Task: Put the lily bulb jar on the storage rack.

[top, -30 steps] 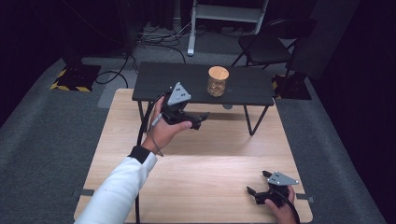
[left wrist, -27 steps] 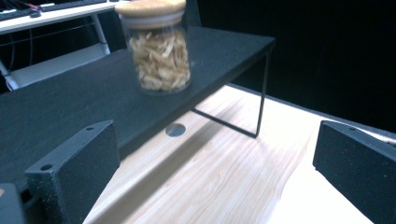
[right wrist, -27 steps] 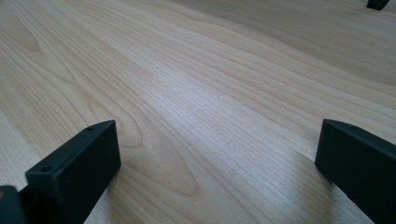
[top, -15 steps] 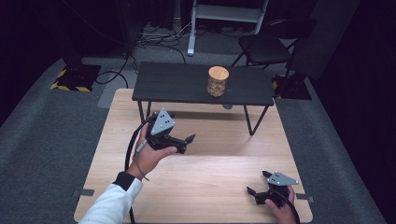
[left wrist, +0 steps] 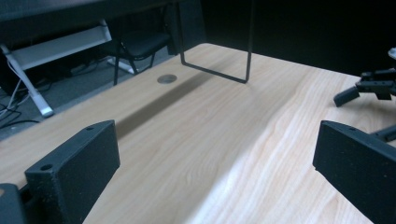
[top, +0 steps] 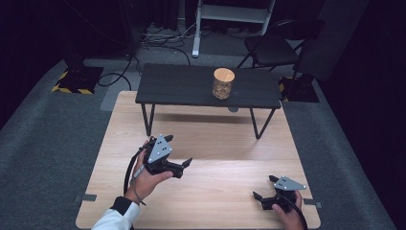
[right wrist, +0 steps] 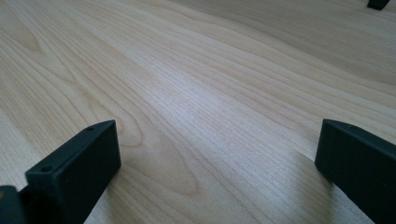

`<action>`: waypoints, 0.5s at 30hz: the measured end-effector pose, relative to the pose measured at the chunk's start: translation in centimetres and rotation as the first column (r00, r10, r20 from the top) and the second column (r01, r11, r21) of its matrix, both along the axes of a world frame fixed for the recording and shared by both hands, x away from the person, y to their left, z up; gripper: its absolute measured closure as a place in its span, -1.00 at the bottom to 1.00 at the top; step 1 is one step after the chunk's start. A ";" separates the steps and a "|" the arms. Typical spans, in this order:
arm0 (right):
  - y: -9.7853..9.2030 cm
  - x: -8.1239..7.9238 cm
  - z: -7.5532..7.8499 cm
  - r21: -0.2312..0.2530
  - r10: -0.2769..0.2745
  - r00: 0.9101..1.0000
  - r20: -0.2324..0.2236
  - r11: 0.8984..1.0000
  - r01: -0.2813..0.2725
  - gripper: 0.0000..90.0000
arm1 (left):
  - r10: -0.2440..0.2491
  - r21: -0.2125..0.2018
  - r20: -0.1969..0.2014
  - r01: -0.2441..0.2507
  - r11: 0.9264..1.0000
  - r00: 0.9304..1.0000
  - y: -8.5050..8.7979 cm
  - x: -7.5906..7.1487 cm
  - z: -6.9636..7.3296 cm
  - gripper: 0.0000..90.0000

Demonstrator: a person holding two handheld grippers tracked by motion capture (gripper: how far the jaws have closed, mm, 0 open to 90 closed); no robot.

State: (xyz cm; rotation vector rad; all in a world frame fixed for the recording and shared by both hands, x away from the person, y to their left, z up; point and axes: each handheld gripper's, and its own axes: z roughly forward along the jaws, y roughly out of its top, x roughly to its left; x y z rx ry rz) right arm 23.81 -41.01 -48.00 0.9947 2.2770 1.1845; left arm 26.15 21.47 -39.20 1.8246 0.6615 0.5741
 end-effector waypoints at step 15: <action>0.0 0.0 0.0 0.000 0.000 1.000 0.000 1.000 0.000 -1.00 | 0.038 0.040 -0.096 -0.034 0.999 0.995 1.7 -2.6 -6.1 -0.99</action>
